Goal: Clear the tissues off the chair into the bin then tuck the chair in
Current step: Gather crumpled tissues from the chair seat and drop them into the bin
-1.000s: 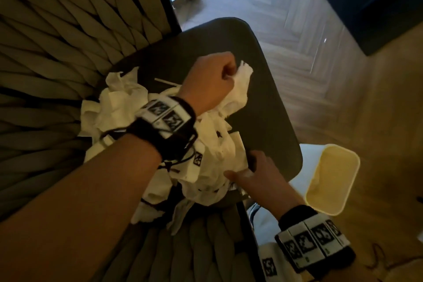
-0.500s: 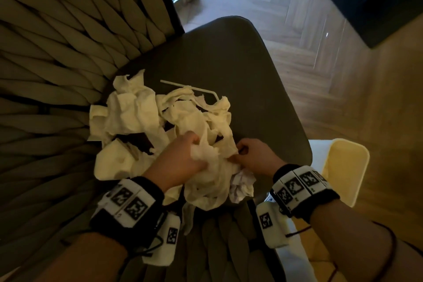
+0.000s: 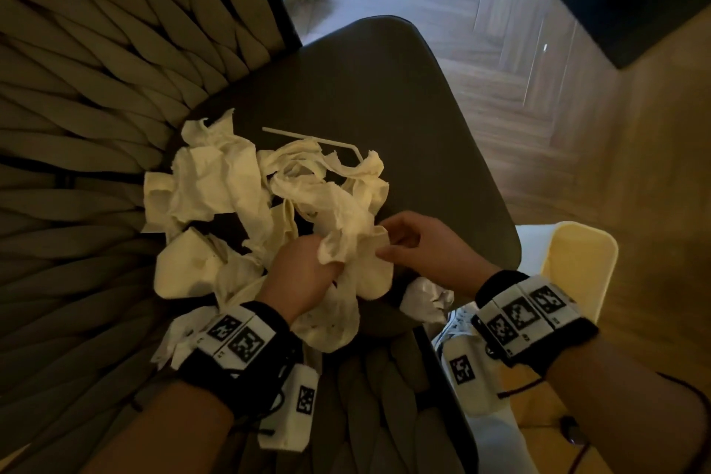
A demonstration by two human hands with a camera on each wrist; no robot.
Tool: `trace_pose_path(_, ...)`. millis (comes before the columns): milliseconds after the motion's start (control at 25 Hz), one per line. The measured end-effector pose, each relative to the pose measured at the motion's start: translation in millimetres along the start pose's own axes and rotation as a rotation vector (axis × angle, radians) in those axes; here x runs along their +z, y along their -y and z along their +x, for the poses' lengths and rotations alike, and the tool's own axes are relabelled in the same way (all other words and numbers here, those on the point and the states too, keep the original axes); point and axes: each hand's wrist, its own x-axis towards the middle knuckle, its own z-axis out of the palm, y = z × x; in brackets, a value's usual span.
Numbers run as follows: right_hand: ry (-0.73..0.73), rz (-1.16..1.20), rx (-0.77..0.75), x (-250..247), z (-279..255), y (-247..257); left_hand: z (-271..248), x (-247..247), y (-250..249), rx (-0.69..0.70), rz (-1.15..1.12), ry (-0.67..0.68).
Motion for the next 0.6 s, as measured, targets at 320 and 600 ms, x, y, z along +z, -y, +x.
trace_pose_path(320,0.141,-0.812,-0.17,-9.2,-33.9,-46.0,-40.0,-51.2,-22.9,0.016,-0.384,-0.13)
trace_pose_path(600,0.021,-0.859,-0.252,1.9,-11.8,-54.1,-59.1,-67.8,-54.9,0.035,-0.537,-0.178)
